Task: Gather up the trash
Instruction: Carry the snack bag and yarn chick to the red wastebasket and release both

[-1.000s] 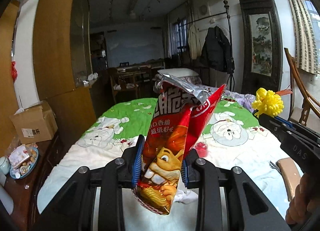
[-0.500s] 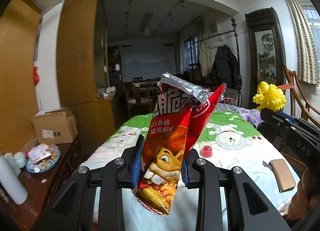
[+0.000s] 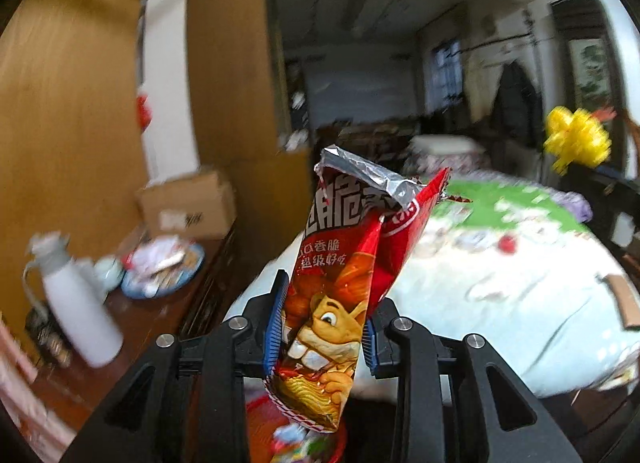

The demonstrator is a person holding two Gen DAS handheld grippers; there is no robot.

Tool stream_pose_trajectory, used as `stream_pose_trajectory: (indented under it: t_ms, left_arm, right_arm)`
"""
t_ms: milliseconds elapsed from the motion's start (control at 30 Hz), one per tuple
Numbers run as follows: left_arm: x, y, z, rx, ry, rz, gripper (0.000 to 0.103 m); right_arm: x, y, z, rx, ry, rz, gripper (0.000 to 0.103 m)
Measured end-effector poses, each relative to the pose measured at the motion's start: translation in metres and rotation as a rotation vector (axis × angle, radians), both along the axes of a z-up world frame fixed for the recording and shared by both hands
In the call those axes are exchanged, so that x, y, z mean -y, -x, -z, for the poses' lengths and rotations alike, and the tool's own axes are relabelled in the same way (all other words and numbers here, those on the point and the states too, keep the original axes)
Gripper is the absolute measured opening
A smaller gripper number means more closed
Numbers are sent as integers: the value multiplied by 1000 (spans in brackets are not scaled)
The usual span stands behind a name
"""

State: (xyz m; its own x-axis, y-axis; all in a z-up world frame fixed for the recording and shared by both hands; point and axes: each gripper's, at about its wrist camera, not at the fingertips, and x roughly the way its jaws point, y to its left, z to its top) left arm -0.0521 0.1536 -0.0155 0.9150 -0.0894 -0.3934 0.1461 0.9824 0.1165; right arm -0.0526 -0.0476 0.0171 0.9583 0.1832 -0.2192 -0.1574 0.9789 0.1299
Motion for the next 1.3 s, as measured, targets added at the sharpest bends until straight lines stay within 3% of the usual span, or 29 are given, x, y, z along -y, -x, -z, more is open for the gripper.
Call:
stream_pose_trajectory:
  t_ms: [233,300,467,567,667,733,900,1167,1300]
  left_arm:
    - [-63,-51,94,-306,52,-110,36]
    - [-79,-64,128,-401,56,-136,55]
    - [-99,-74,174,-539,101,-166,78]
    - [-115,-68,175,-541,137,-185,91]
    - [-141,-68,168,-517,206,-237,96]
    - [-158,-69,161,-502,262,-285,97]
    - [-189,-71,156,-473,265,-400,97]
    - [-215,-78,185,-542,314,-449,97]
    - [-217,-79,192,-557,304,-452,97]
  right_arm:
    - [-47,-52,37,-152,28,-108,15]
    - [-58,-67,48,-193,31,-126,15]
    - [-81,-94,73,-293,46,-174,15]
    - [-96,-105,80,-332,56,-225,15]
    - [-118,-115,83,-358,60,-301,15]
    - [-137,-122,86,-386,65,-364,15]
    - [-179,-134,99,-451,96,-468,15]
    - [-232,-152,137,-571,162,-580,19]
    - [-243,-157,151,-619,187,-593,31]
